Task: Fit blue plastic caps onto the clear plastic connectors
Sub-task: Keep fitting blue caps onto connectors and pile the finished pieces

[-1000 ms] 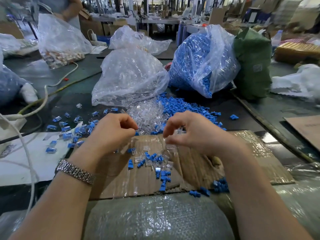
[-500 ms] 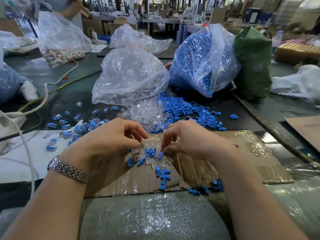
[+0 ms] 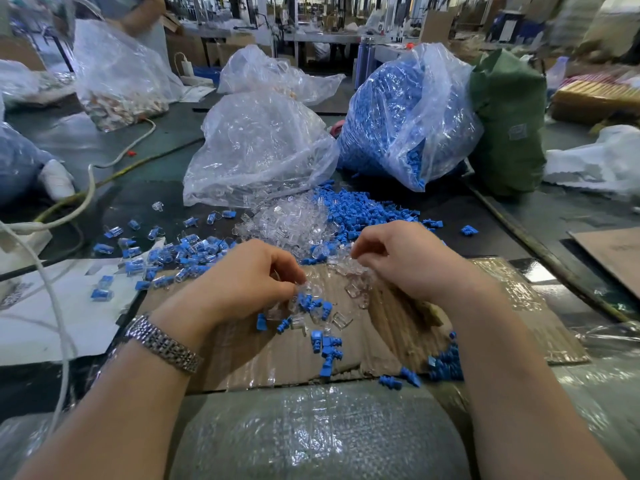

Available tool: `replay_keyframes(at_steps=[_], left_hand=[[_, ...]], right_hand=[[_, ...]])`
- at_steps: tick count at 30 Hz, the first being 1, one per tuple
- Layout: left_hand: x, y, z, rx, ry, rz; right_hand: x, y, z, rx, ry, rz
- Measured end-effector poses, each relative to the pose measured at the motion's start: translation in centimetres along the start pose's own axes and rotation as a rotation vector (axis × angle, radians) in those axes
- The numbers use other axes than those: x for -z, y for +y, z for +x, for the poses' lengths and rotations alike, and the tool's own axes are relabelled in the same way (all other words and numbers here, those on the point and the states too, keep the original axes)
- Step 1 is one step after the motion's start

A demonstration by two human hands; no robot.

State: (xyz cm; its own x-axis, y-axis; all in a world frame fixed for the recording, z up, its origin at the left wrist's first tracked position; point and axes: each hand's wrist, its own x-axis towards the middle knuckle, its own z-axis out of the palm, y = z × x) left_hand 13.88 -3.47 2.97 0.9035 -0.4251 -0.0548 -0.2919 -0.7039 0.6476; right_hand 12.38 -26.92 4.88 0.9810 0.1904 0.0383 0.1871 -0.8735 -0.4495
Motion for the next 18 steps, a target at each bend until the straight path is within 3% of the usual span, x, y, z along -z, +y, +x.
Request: replay_keyframes(at_steps=[6, 12, 18], left_hand=[[0.3, 0.3, 0.0, -0.039, 0.076, -0.04], [0.7, 0.0, 0.0, -0.039, 0.096, -0.118], [0.8, -0.1, 0.1, -0.018, 0.092, -0.287]], right_hand=[[-0.1, -1.1, -0.4, 0.12, -0.113, 0.102], [-1.7, -2.7, -0.3, 0.192, -0.243, 0.029], [-1.8, -2.5, -0.2, 0.17, -0.22, -0.062]])
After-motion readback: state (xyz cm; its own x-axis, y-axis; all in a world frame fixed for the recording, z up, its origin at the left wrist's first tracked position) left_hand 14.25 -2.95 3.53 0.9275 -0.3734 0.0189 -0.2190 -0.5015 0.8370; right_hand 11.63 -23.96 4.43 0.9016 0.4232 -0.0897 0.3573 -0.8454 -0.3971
